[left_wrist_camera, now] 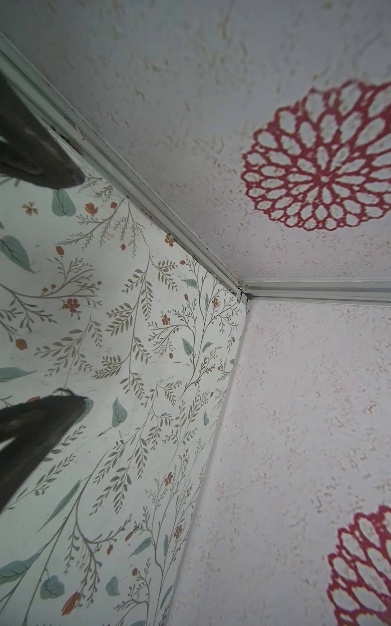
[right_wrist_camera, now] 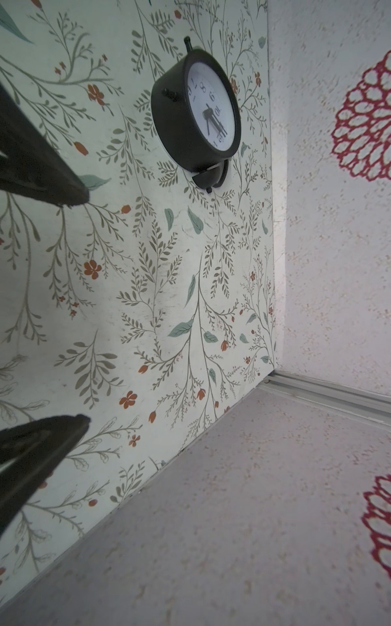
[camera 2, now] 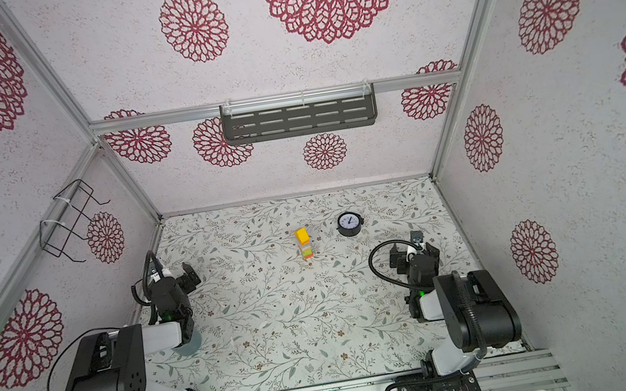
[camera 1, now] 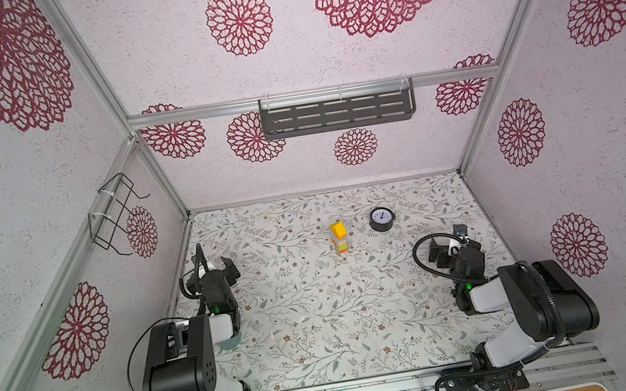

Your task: Build the wood block tower

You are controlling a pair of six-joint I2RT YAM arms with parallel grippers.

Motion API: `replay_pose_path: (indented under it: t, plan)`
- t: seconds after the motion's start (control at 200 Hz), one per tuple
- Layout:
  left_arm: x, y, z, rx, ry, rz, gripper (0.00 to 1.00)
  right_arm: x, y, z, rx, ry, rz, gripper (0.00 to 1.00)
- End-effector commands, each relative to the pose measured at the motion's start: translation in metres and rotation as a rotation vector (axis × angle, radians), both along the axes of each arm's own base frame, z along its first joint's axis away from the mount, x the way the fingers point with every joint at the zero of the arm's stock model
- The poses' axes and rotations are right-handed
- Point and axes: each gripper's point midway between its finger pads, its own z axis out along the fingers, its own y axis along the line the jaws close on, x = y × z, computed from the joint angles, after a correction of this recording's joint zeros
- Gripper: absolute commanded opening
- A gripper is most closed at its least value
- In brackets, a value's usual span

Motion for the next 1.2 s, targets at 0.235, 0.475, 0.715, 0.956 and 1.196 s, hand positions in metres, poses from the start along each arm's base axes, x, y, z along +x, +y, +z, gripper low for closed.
replay_pose_path:
  t: [0.235, 0.475, 0.715, 0.956, 1.196]
  plan:
    - [-0.0005, -0.0014, -0.0006, 0.01, -0.004, -0.012, 0.97, 0.002, 0.0017, 0.0142, 0.019, -0.053, 0.004, 0.99]
    - [0.0034, -0.009, -0.0015, 0.014, 0.005, -0.064, 0.97, 0.0019, 0.0017, 0.0142, 0.021, -0.053, 0.004, 0.99]
    - [0.0037, -0.0092, -0.0015, 0.013, 0.005, -0.065, 0.97, 0.0021, 0.0015, 0.0142, 0.019, -0.053, 0.003, 0.99]
    - [0.0039, -0.0092, -0.0013, 0.013, 0.005, -0.066, 0.97, 0.0018, 0.0015, 0.0137, 0.019, -0.052, 0.003, 0.99]
    - [0.0037, -0.0092, -0.0017, 0.013, 0.006, -0.066, 0.97, 0.0017, 0.0015, 0.0138, 0.019, -0.052, 0.003, 0.99]
